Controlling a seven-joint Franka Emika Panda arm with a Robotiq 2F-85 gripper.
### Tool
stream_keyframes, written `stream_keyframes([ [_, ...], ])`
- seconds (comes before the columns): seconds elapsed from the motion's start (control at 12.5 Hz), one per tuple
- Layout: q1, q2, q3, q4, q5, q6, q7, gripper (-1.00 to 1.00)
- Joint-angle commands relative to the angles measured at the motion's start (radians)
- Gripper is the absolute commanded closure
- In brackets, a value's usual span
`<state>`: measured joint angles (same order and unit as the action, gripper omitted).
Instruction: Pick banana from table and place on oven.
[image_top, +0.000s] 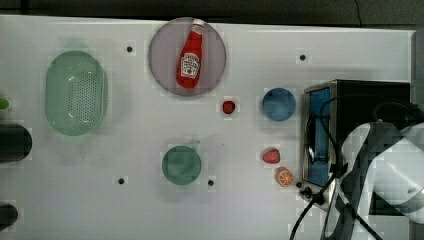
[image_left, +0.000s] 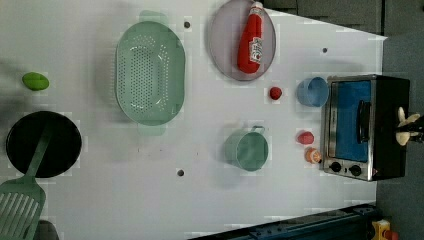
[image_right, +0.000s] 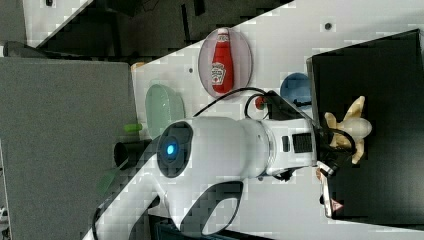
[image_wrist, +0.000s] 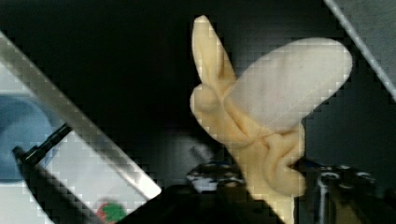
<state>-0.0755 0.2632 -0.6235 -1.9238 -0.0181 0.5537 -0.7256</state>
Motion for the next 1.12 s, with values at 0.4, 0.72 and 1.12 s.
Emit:
stream_keyframes([
  [0.4, 0.019, -0.051, -0.003, 0.056, 0.013, 0.002, -0.036, -1.00],
  [0.72, 0.040, -0.132, 0.010, 0.156, 0.010, -0.082, -0.100, -1.00],
  [1.12, 0.110, -0.299, 0.154, 0.196, 0.004, -0.336, 0.132, -1.00],
])
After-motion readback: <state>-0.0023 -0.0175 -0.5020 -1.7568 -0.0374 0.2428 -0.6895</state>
